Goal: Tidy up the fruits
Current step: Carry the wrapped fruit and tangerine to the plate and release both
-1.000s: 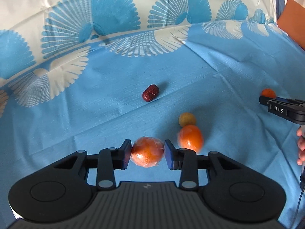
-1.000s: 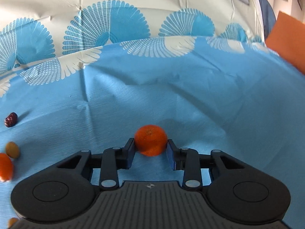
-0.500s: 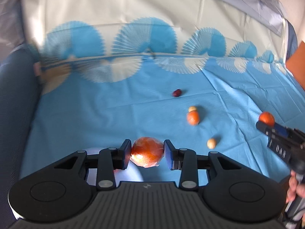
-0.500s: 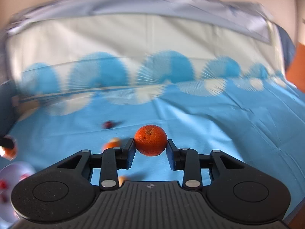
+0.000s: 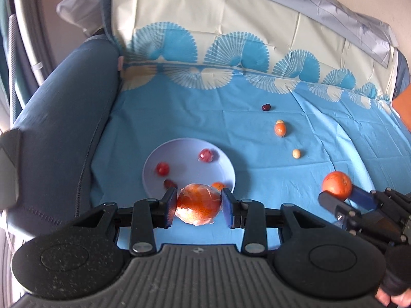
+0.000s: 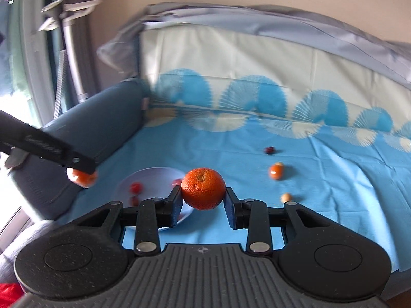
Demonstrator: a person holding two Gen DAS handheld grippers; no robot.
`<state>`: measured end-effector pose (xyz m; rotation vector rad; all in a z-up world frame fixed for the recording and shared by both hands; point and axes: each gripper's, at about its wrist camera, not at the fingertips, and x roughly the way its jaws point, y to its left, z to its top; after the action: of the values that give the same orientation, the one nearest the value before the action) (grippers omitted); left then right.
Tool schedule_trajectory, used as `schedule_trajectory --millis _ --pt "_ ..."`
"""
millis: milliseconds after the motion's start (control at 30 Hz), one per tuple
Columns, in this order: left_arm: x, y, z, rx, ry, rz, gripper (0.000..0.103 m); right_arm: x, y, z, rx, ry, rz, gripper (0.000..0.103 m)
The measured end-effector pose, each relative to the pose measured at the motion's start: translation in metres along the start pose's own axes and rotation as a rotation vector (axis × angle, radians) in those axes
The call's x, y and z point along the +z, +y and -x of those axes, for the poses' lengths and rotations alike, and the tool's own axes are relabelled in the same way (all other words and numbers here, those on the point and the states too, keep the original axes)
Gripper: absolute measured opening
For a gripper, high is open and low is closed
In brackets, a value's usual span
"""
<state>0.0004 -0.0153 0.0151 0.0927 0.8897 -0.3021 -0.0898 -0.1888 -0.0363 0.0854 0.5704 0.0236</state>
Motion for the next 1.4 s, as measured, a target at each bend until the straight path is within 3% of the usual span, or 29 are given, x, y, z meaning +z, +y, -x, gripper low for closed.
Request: schedule_trajectory --millis 367,733,1100,1400 --pt "-0.04 0.022 0.035 -0.008 -0.029 0.05 0.041 -0.018 0.058 0.039 0.075 0.035 0.114 0.036" --pt "-0.036 0.034 0.035 -0.003 -0.039 0.076 0.041 -0.016 0.063 0.037 0.081 0.035 0.154 0.036" --pt "-0.021 0.041 0.011 -0.001 -0.018 0.084 0.041 -0.012 0.061 0.014 0.091 0.077 0.138 0.036" --pt "0.003 0.044 -0.039 -0.001 0.017 0.092 0.041 -0.003 0.059 -0.037 0.092 0.113 0.138 0.036"
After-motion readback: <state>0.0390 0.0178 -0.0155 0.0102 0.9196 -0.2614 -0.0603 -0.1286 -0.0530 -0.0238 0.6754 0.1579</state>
